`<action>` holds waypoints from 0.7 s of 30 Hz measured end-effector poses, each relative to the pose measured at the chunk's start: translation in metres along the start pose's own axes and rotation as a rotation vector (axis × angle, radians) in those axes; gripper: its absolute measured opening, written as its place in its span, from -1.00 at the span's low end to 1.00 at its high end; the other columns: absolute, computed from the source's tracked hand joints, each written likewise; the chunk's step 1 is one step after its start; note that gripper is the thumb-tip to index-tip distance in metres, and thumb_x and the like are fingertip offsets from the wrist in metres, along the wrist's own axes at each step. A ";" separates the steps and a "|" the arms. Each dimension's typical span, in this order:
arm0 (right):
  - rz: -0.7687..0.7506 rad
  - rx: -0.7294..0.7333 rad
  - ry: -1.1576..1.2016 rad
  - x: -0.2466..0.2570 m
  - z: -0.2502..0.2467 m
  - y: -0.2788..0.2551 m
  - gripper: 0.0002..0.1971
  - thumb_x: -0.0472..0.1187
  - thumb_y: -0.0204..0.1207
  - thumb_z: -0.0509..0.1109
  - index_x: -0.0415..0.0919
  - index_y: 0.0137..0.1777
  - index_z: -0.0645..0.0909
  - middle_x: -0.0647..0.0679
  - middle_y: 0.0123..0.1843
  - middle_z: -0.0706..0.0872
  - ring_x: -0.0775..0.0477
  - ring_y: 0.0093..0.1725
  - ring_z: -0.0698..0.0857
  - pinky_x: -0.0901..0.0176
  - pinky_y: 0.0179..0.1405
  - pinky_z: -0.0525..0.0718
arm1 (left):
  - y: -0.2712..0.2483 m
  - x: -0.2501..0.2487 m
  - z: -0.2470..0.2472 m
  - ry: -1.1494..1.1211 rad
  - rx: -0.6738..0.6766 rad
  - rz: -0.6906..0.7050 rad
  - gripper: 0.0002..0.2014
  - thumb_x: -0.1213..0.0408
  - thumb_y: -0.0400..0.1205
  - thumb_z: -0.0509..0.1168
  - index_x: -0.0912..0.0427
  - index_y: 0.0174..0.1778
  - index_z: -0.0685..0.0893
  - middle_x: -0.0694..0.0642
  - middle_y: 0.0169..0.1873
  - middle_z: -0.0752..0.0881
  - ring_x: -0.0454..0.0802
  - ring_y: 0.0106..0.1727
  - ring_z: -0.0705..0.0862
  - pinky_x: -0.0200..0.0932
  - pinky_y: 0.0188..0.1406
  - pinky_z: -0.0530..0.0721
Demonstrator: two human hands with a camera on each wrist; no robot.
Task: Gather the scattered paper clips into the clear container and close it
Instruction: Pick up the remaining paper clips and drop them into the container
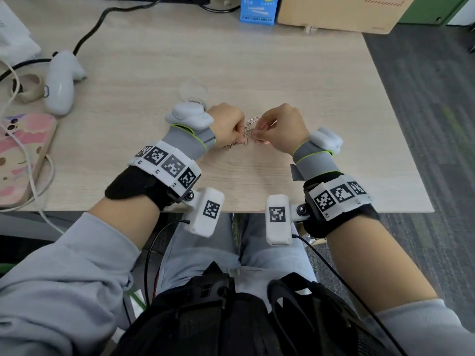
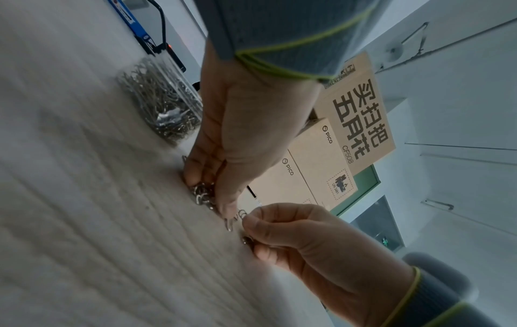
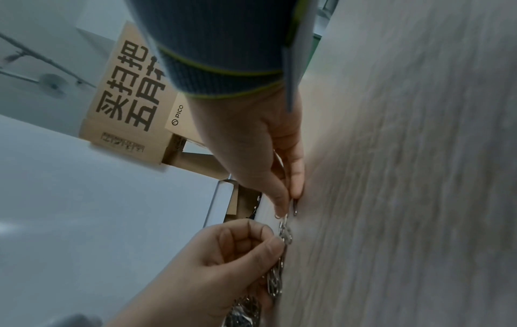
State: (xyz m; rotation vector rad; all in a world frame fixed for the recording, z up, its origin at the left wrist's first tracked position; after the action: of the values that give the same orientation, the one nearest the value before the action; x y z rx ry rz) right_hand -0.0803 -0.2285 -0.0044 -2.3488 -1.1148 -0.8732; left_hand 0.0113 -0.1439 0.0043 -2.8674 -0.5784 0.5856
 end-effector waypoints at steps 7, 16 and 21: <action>0.069 -0.026 0.230 -0.004 -0.005 0.003 -0.96 -0.39 0.35 0.50 -0.37 -0.24 0.70 -0.16 -0.45 0.68 -0.31 -0.30 0.76 -0.16 -0.09 0.78 | 0.003 0.009 -0.007 -0.225 -0.087 0.021 -0.93 0.27 0.50 0.40 0.18 -0.24 0.67 0.02 -0.45 0.70 -0.27 -0.60 0.60 -0.41 -0.33 0.58; 0.014 -0.019 0.354 0.024 -0.006 0.017 -0.82 -0.32 0.38 0.52 -0.13 -0.40 0.64 -0.08 -0.47 0.59 0.22 -0.61 0.61 0.17 -0.27 0.66 | -0.006 0.043 -0.047 -0.599 -0.295 0.011 -0.76 0.34 0.53 0.37 -0.02 -0.42 0.55 -0.03 -0.52 0.65 -0.31 -0.66 0.63 -0.50 -0.58 0.52; -0.040 0.053 0.420 0.051 0.010 0.030 -0.80 -0.37 0.39 0.51 -0.15 -0.40 0.63 -0.10 -0.46 0.55 0.23 -0.61 0.57 0.23 -0.29 0.71 | -0.014 0.091 -0.052 -0.713 -0.428 -0.113 -0.76 0.36 0.49 0.40 -0.01 -0.45 0.58 -0.10 -0.65 0.65 -0.26 -0.67 0.63 -0.42 -0.56 0.60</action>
State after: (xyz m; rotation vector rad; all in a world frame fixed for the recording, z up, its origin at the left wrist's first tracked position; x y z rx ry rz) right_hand -0.0280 -0.2125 0.0209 -1.9783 -0.9937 -1.2610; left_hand 0.1046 -0.0986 0.0235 -2.9031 -1.0602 1.6632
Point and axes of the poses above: each hand's wrist, its own y-axis towards the middle knuckle, its own z-axis out of the palm, x = y × z, the point moved 4 cm from there along y, towards the middle knuckle
